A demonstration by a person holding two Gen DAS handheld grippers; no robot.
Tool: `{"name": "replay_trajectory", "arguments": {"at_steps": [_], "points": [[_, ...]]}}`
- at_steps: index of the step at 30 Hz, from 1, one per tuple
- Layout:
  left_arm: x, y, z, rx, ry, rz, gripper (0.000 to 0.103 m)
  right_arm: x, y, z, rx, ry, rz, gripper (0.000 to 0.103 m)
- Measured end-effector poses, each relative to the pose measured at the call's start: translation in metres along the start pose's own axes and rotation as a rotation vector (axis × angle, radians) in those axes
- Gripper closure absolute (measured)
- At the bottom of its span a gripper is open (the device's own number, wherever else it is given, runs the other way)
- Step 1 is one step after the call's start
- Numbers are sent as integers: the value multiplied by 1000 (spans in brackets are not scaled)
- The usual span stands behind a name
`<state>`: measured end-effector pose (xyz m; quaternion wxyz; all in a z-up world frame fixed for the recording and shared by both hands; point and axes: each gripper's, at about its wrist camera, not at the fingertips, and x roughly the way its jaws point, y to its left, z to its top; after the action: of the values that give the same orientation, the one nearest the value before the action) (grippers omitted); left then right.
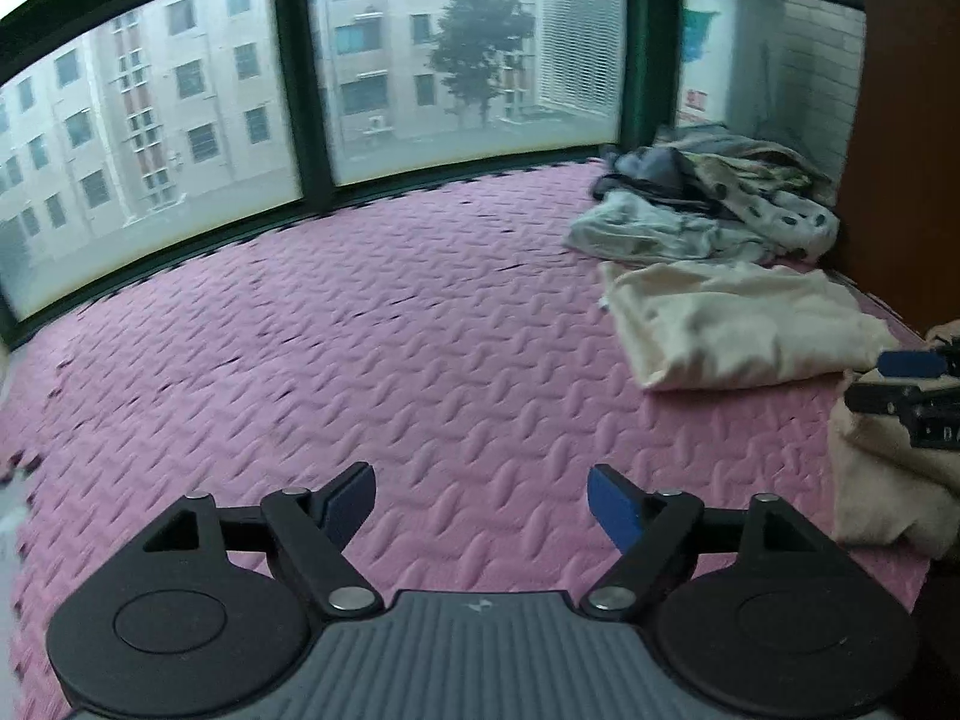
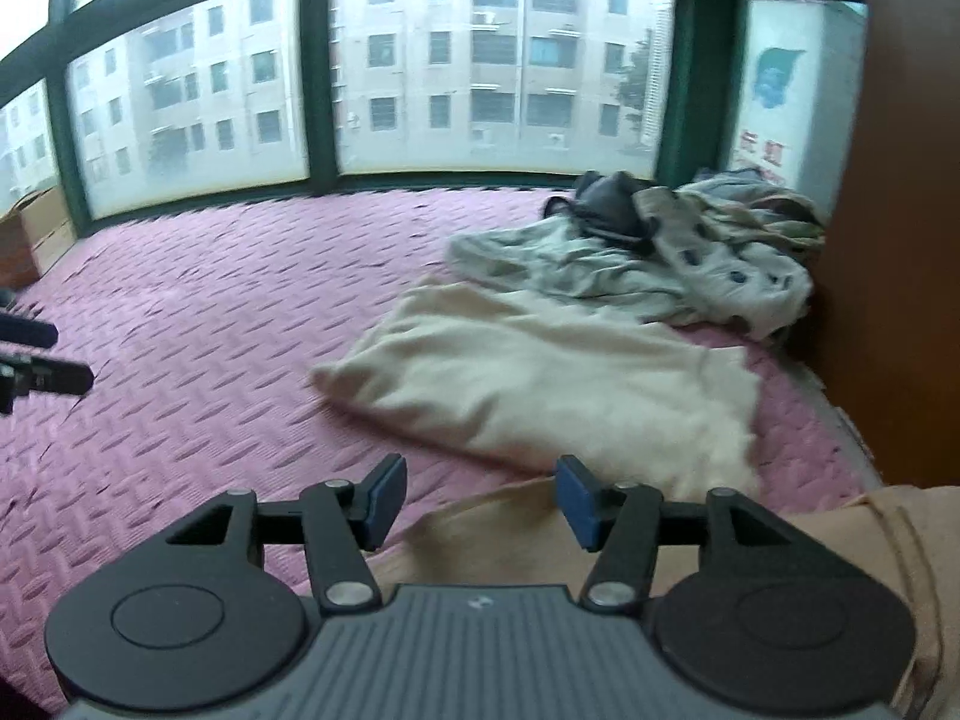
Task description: Fold clothes
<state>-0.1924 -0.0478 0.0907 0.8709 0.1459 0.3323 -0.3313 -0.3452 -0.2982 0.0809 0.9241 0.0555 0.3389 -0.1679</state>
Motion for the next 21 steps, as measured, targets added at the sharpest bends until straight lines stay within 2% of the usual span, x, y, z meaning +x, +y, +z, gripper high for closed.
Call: {"name": "replay_trajectory", "arguments": {"at_steps": [6,13,17,21], "points": [[-25,29,-34,-91,0,81,17,-4,23,-18,-37,25,50,47],[-44,54,-65,-177,16,141,13,-1,32,-34,-61,49,47,47],[-50,68,-78,-212,27,178,13,2,31,-44,-102,79,7,47],[-50,79,-87,-250,43,190,11,3,27,-51,-137,74,-68,46]]}}
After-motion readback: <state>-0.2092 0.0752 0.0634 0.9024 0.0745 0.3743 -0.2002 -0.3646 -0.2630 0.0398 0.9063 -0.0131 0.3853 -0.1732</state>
